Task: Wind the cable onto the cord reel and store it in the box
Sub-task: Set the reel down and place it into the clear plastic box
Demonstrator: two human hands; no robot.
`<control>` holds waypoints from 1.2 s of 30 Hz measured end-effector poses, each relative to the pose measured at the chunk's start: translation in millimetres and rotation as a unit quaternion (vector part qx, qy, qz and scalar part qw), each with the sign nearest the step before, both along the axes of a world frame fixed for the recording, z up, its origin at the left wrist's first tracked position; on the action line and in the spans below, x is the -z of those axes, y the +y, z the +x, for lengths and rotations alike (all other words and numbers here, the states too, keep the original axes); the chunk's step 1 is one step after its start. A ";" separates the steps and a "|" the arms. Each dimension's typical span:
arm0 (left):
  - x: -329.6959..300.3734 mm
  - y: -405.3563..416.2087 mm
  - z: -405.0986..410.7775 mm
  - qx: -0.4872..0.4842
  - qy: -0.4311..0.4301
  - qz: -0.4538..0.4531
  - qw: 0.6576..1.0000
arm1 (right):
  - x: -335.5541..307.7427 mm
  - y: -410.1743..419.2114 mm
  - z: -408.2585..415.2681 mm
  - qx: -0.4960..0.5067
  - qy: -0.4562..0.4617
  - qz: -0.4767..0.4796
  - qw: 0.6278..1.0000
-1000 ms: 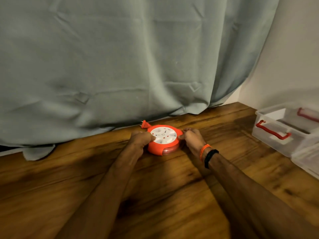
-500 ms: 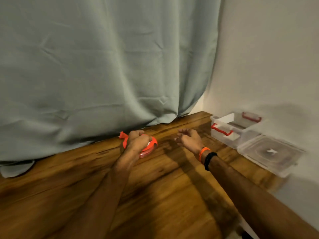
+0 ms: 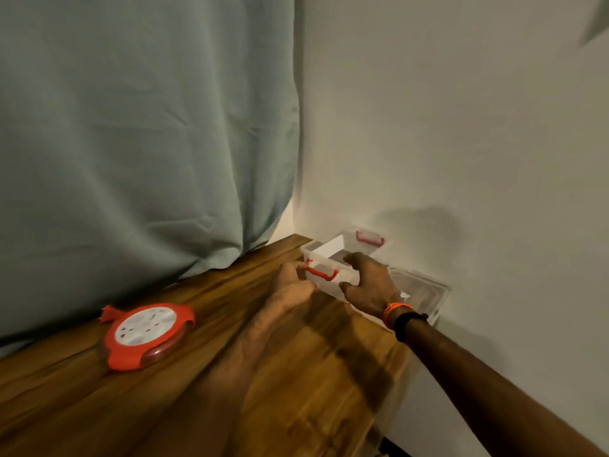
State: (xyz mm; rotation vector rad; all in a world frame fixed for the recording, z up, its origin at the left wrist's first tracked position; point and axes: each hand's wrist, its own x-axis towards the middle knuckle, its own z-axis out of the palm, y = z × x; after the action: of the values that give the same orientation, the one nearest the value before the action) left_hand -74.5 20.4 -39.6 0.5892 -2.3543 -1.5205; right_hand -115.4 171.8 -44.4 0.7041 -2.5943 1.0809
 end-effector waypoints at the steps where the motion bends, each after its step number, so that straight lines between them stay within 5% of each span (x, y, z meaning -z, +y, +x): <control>1: 1.3 3.6 -7.5 0.006 0.004 -0.021 1.000 | 0.7 2.6 -6.1 0.003 0.005 0.021 1.000; 6: 12.6 9.2 -69.5 0.074 0.036 -0.187 0.979 | 11.0 8.2 -46.2 0.004 0.030 0.155 0.987; 12: 38.2 8.6 -115.0 0.159 -0.024 -0.391 0.906 | 28.2 6.2 -71.9 -0.022 0.048 0.205 0.977; 19: 40.6 -19.5 -88.5 0.122 -0.010 -0.399 0.909 | 30.0 -12.4 -52.1 -0.055 0.074 0.199 0.976; 29: 13.5 -88.0 78.0 0.117 -0.054 -0.317 0.940 | 16.4 -21.4 20.8 -0.101 0.095 0.237 0.962; 36: 2.4 -88.8 142.9 0.102 -0.119 -0.403 0.902 | 17.1 -28.7 74.9 -0.132 0.122 0.215 0.960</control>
State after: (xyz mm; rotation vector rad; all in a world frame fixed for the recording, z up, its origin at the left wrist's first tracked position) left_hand 68.4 -68.4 -42.0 0.3260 -2.9836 -0.4117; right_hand -40.5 143.1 -61.5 1.2255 -2.5823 0.4395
